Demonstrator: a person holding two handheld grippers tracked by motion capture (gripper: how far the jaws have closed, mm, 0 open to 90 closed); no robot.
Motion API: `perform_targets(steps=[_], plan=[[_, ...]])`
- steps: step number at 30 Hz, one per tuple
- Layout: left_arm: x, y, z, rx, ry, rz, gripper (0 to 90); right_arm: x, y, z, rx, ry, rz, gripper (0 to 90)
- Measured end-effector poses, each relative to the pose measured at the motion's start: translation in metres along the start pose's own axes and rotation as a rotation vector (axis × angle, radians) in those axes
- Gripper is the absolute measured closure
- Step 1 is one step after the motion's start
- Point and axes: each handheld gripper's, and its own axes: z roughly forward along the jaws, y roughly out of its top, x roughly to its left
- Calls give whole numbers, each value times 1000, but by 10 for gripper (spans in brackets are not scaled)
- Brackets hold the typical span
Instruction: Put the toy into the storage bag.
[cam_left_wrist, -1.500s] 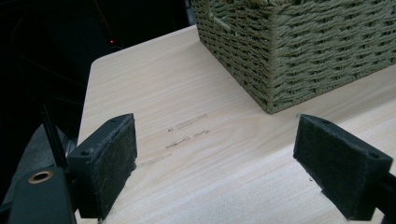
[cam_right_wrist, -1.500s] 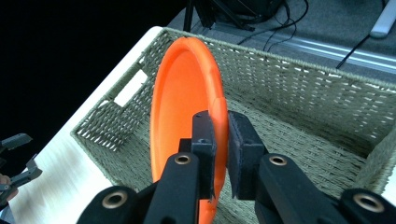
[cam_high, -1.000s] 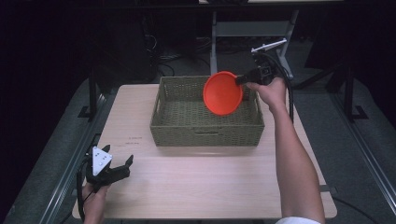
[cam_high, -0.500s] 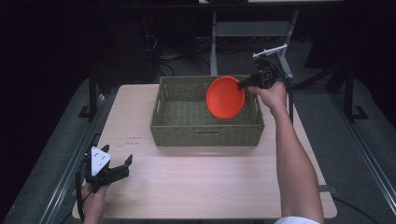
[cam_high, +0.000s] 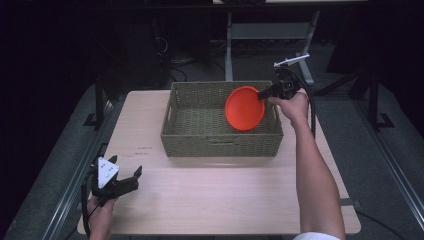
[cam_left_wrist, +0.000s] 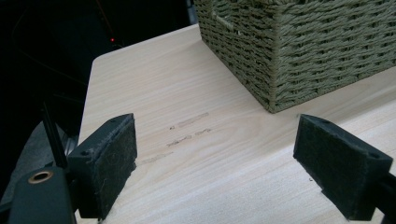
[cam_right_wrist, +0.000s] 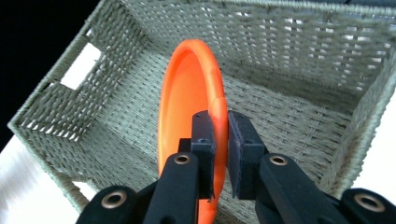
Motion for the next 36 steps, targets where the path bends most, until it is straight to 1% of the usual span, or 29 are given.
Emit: perform_targets(steps=[3, 8, 11, 13, 16, 18, 20, 23, 24, 29, 33, 34, 36], plan=[[0, 1, 0, -5, -1, -1, 127, -1, -2, 6, 19, -7, 7, 814], [0, 1, 1, -3, -4, 3, 127, -2, -6, 15, 28, 5, 19, 814], [1, 0, 2, 1, -1, -4, 128, -2, -8, 22, 34, 6, 10, 814], [2, -1, 1, 7, 0, 1, 127, -2, -9, 25, 40, 9, 18, 813], [2, -2, 2, 5, 1, -9, 128, -1, -9, 29, 43, 16, 19, 812], [3, -2, 3, 13, 2, -6, 127, 1, -8, 32, 37, 27, 21, 812], [3, -2, 3, 12, 4, -16, 127, 3, -8, 36, 38, 43, 21, 812], [2, -2, 2, 13, 4, -7, 128, 7, -8, 45, 59, 47, 14, 811], [2, -2, 2, 11, 4, -10, 127, 7, -8, 47, 63, 42, 7, 811], [2, 0, 3, 8, 4, -12, 128, 10, -10, 58, 95, 51, -5, 810], [1, 0, 6, 16, -2, -4, 127, 10, -11, 62, 110, 48, -13, 807], [1, 0, 7, 19, -3, -2, 128, 10, -11, 62, 117, 43, -9, 807], [2, 0, 7, 16, -2, -8, 127, 9, -12, 63, 131, 32, -12, 806]])
